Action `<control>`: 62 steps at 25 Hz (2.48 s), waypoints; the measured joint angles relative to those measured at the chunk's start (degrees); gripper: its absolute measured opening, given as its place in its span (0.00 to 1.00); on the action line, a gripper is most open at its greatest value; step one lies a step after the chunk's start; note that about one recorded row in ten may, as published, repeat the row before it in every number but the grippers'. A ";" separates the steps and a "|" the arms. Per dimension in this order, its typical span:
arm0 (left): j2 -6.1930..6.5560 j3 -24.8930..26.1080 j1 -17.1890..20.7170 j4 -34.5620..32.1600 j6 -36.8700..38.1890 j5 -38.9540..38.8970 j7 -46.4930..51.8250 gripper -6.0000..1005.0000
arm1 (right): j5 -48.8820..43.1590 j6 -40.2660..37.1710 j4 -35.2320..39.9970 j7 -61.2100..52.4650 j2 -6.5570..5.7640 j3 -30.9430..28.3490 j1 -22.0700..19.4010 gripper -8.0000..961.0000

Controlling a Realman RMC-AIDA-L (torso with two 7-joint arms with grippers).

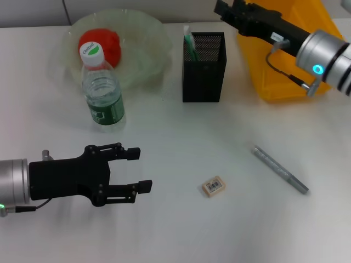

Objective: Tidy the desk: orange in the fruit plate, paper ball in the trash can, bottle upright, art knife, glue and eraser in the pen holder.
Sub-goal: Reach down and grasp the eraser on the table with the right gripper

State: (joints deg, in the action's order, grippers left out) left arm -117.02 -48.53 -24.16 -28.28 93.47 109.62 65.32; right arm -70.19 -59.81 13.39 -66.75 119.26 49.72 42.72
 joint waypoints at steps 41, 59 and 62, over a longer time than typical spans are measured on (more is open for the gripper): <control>0.79 0.02 -0.31 -0.02 1.36 2.18 0.77 0.79 | -66.77 -25.34 44.48 -60.94 0.55 48.59 7.55 0.68; 0.74 0.02 -0.63 -0.02 0.69 2.17 0.87 0.79 | -66.06 -24.23 41.42 -58.39 0.63 51.36 9.14 0.52; 0.74 0.04 -0.63 -0.02 0.47 2.17 0.93 0.79 | -66.03 -24.28 40.96 -58.34 0.63 51.49 9.36 0.51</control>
State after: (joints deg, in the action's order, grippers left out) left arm -116.28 -48.50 -24.79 -28.30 93.94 111.79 66.25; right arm -136.22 -84.10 54.35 -125.09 119.89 101.21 52.08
